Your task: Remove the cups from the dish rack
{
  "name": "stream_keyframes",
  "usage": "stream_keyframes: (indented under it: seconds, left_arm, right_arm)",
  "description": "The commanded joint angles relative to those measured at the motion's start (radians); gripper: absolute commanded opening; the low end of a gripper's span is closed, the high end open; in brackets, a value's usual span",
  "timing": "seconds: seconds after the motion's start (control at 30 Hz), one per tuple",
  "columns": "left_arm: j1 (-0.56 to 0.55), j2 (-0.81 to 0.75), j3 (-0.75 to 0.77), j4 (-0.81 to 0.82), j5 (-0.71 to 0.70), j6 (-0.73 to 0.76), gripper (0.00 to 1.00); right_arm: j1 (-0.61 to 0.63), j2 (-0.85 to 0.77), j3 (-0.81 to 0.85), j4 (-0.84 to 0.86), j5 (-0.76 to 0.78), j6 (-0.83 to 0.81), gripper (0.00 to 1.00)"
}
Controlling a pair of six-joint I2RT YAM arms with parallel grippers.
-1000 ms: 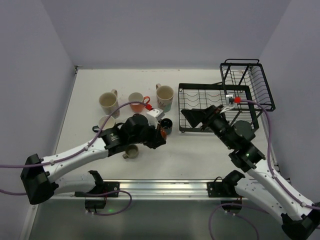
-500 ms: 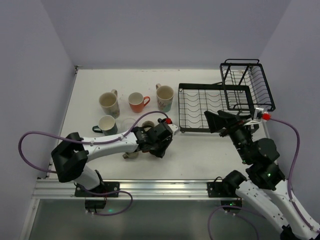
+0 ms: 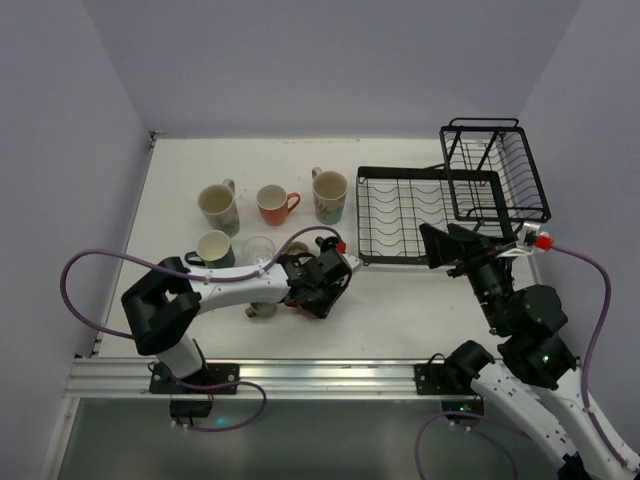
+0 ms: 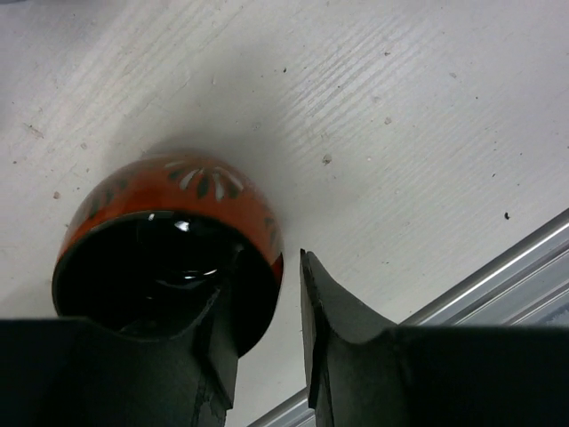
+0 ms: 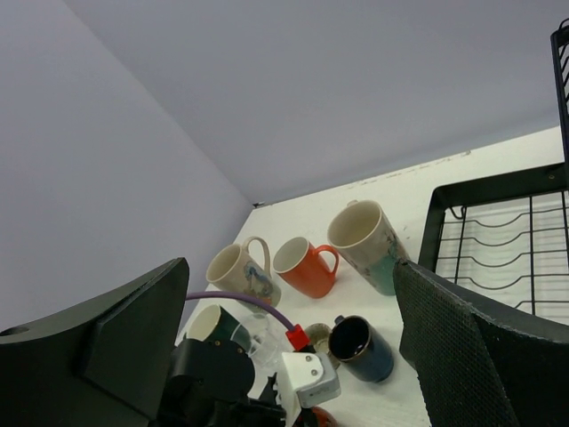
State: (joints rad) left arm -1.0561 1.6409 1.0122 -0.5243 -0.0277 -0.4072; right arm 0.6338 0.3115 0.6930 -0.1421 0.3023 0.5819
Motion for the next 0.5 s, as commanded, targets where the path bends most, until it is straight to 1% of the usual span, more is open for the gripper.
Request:
stream_keyframes:
  seconds: [0.0, 0.07, 0.13, 0.17, 0.23, 0.27, 0.33, 0.37, 0.43, 0.47]
  left_arm:
    - [-0.002, -0.01, 0.048, 0.012, -0.018, 0.018, 0.34]
    - [-0.002, -0.023, 0.049, 0.014, -0.015, 0.015, 0.44]
    - [-0.002, -0.029, 0.055, 0.004, -0.026, 0.015, 0.49]
    - [-0.002, -0.03, 0.068, -0.011, -0.035, 0.016, 0.54]
    - [-0.004, -0.053, 0.078, -0.019, -0.055, 0.016, 0.6]
    - [-0.002, -0.062, 0.098, -0.032, -0.075, 0.019, 0.68]
    - [-0.002, -0.093, 0.121, -0.04, -0.086, 0.025, 0.77]
    - [-0.001, -0.104, 0.134, -0.051, -0.092, 0.027, 0.83]
    - [-0.002, -0.137, 0.178, -0.066, -0.119, 0.036, 0.89]
    - [-0.002, -0.153, 0.192, -0.077, -0.133, 0.039, 0.94]
  right_arm:
    - [-0.002, -0.009, 0.016, 0.004, 0.043, -0.014, 0.99]
    - [-0.002, -0.009, 0.019, -0.002, 0.049, -0.019, 0.99]
    - [0.0, -0.015, 0.023, -0.007, 0.057, -0.024, 0.99]
    - [0.0, -0.017, 0.026, -0.01, 0.06, -0.027, 0.99]
    - [-0.002, -0.025, 0.039, -0.017, 0.073, -0.037, 0.99]
    - [0.0, -0.026, 0.043, -0.02, 0.077, -0.04, 0.99]
    - [-0.002, -0.034, 0.053, -0.027, 0.086, -0.05, 0.99]
    - [-0.002, -0.035, 0.06, -0.03, 0.089, -0.053, 0.99]
    - [-0.002, -0.041, 0.075, -0.045, 0.095, -0.06, 0.99]
    - [-0.002, -0.045, 0.08, -0.053, 0.096, -0.06, 0.99]
